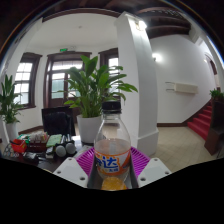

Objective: Pour water

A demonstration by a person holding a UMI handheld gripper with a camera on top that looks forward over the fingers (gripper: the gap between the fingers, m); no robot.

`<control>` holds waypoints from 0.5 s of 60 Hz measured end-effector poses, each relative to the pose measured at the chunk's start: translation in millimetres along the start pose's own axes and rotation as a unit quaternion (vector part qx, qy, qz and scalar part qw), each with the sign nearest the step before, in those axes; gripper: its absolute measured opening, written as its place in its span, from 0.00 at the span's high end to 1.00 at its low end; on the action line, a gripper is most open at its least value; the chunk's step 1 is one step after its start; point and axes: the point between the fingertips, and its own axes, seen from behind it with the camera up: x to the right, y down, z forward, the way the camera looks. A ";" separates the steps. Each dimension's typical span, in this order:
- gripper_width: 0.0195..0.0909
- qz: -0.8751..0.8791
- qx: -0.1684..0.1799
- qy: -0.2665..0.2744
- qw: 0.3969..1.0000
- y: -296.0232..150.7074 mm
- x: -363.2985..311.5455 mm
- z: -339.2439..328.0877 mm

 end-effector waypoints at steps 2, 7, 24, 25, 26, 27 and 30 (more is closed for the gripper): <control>0.53 0.005 -0.005 0.000 1.000 1.6 1.3 -0.3; 0.29 0.011 -0.035 -0.007 0.999 13.5 -2.3 -0.9; 0.17 -0.003 -0.069 -0.027 0.997 36.1 -7.8 -63.1; 0.17 -0.002 -0.071 -0.028 0.997 38.5 -8.4 -69.8; 0.17 -0.002 -0.071 -0.030 0.997 40.5 -9.4 -77.0; 0.17 -0.003 -0.071 -0.032 0.997 42.8 -8.3 -82.0; 0.17 -0.005 -0.073 -0.036 0.997 46.7 -11.4 -107.2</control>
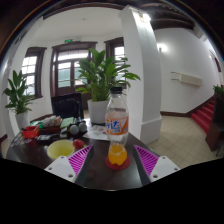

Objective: Pour water

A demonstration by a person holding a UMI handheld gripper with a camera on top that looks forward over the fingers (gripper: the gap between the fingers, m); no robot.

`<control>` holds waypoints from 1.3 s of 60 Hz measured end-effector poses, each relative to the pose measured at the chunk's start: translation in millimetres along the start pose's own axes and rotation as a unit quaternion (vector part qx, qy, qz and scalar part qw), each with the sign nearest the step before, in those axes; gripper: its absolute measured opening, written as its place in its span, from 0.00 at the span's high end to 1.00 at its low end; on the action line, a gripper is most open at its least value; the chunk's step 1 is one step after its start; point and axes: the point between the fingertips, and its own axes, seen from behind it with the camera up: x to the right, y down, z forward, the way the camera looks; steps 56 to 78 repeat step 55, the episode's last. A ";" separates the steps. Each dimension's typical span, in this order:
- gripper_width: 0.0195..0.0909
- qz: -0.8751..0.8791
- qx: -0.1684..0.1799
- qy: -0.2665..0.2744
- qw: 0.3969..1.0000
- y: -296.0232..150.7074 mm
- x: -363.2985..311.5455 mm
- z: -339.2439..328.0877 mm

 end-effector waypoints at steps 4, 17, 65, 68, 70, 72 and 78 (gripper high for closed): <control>0.17 -0.011 -0.005 0.001 1.000 8.1 -3.6 -31.0; 0.17 -0.022 -0.014 0.019 0.999 -1.9 -5.2 -120.0; 0.17 -0.023 0.039 -0.016 0.999 -50.5 -52.3 -186.2; 0.17 -0.023 0.039 -0.016 0.999 -50.5 -52.3 -186.2; 0.17 -0.023 0.039 -0.016 0.999 -50.5 -52.3 -186.2; 0.17 -0.023 0.039 -0.016 0.999 -50.5 -52.3 -186.2; 0.17 -0.023 0.039 -0.016 0.999 -50.5 -52.3 -186.2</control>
